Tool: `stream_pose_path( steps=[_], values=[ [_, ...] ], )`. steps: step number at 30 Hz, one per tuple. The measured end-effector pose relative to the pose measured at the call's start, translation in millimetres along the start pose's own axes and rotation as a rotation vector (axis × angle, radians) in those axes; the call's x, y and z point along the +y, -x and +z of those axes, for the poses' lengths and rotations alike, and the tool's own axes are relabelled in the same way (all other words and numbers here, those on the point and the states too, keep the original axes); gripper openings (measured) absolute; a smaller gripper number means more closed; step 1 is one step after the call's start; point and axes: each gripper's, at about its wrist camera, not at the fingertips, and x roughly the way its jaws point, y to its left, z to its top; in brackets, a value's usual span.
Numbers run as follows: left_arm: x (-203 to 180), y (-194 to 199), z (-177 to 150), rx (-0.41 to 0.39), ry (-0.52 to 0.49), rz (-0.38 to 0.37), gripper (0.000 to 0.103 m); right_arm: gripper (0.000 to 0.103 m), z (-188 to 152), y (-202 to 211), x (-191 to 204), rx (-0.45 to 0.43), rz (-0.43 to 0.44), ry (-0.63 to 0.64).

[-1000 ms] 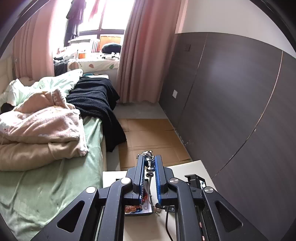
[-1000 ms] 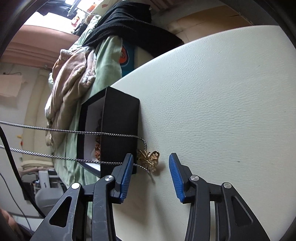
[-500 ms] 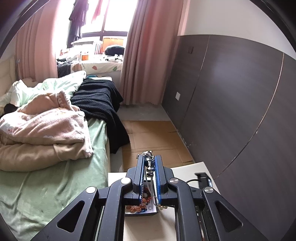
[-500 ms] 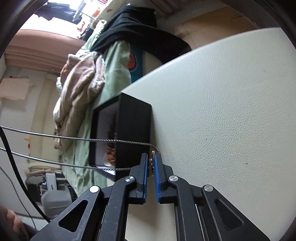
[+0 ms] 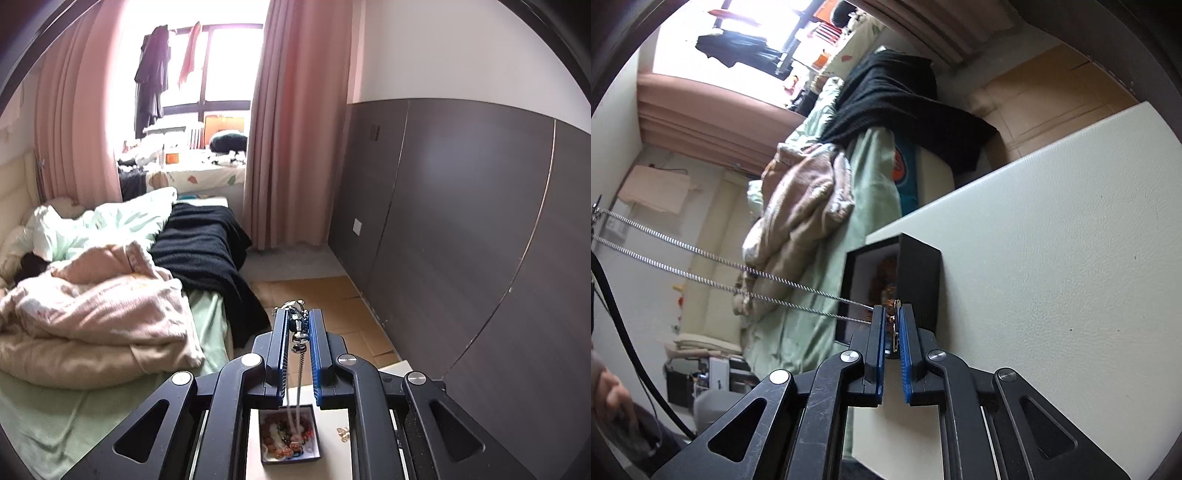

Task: Organize jewelry
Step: 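Lower the dangling necklace into the black box with the left tool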

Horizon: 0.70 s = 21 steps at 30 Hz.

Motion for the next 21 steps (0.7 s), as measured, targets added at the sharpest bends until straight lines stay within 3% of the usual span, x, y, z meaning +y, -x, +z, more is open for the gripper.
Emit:
stream_pose_path(
  steps=[7, 21],
  values=[
    [-0.7, -7.5, 0.0, 0.01, -0.017, 0.014, 0.011, 0.009, 0.1, 10.0, 9.6, -0.041, 0.049, 0.021],
    [11.1, -18.0, 0.1, 0.021, 0.008, 0.041, 0.011, 0.009, -1.6, 15.8, 11.5, -0.049, 0.057, 0.038]
  ],
)
